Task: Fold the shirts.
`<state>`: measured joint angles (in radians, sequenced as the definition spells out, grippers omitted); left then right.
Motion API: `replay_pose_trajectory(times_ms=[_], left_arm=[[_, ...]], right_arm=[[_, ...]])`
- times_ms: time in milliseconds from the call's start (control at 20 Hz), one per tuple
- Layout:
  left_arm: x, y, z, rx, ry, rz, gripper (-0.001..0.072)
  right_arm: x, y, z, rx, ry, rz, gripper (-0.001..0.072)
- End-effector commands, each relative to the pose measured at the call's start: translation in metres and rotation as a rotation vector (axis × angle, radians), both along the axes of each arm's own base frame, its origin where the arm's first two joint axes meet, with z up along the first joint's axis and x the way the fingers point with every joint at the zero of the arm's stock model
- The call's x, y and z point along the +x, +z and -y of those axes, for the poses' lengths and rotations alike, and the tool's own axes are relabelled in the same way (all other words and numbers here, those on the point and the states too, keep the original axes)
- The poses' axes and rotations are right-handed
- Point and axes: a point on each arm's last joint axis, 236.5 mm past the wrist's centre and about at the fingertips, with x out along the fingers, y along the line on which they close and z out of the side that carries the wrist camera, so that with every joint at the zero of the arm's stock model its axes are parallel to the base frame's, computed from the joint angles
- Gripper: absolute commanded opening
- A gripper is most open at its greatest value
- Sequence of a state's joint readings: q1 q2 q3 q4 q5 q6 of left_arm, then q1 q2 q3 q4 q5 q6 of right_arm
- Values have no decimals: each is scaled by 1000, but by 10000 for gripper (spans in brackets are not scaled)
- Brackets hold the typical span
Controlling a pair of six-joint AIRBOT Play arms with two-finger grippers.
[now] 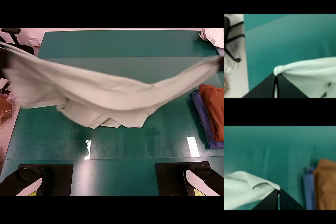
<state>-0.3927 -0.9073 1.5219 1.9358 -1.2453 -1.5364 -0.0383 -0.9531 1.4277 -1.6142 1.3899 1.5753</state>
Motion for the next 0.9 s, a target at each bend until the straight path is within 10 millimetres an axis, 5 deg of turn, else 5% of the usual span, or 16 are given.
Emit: replay_pose_trajectory(times_ms=[0,200,450,600,750,800,850], left_arm=[[52,-94,50,-6,-130,-29,24],[96,-178,90,-40,-204,-78,24],[123,-250,107,-19,-225,-159,25],[115,-281,99,15,-205,-264,24],[111,-286,92,52,-196,-293,25],[109,-285,90,57,-189,-304,60],[107,-282,87,55,-173,-320,446]], right_arm=[[5,-106,0,28,-30,-203,13],[28,-172,1,26,-24,-271,16],[49,-218,1,28,-21,-321,17],[46,-236,1,29,-22,-375,17],[46,-234,1,28,-21,-371,29],[47,-231,2,26,-21,-359,158],[48,-225,2,24,-21,-344,465]])
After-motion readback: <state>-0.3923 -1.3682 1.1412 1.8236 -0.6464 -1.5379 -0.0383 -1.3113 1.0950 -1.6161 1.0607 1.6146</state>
